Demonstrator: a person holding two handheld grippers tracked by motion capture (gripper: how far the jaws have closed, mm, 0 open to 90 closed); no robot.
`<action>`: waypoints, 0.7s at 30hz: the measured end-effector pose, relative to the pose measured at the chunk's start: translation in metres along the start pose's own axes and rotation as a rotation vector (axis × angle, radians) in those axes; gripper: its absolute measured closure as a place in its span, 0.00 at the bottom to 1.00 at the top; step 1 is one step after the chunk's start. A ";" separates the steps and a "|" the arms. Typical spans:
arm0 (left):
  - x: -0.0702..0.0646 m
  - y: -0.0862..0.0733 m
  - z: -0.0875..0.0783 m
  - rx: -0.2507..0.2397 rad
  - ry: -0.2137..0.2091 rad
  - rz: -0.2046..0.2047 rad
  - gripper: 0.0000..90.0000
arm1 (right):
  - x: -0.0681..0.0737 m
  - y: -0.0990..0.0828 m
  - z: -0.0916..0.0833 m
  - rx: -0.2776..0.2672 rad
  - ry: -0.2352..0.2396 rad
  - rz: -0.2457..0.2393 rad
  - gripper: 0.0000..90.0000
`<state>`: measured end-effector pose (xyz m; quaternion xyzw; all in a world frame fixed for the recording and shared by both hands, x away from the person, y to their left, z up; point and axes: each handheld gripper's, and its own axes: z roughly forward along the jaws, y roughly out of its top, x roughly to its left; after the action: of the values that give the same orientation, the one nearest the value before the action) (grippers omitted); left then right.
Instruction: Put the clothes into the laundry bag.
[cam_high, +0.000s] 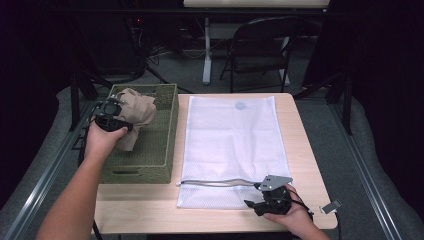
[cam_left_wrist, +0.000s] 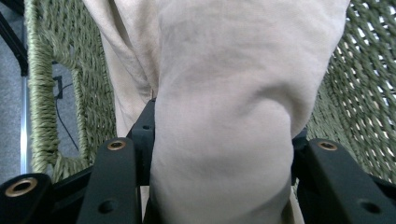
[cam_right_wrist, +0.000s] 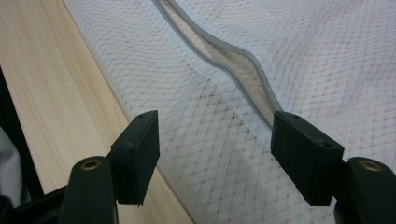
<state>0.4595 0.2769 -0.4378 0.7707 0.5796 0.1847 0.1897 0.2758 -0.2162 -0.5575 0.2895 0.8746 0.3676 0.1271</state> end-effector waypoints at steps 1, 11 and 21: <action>0.000 0.000 -0.002 -0.002 -0.001 0.008 0.55 | 0.000 0.000 0.000 0.001 0.000 0.000 0.36; -0.007 -0.001 -0.023 -0.040 -0.028 0.041 0.55 | 0.000 0.000 0.000 0.002 0.000 -0.003 0.36; -0.014 -0.005 -0.036 -0.060 -0.049 0.068 0.55 | 0.000 0.000 0.000 -0.003 0.000 -0.003 0.37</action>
<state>0.4341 0.2678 -0.4100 0.7880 0.5427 0.1896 0.2206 0.2756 -0.2160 -0.5575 0.2880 0.8745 0.3686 0.1281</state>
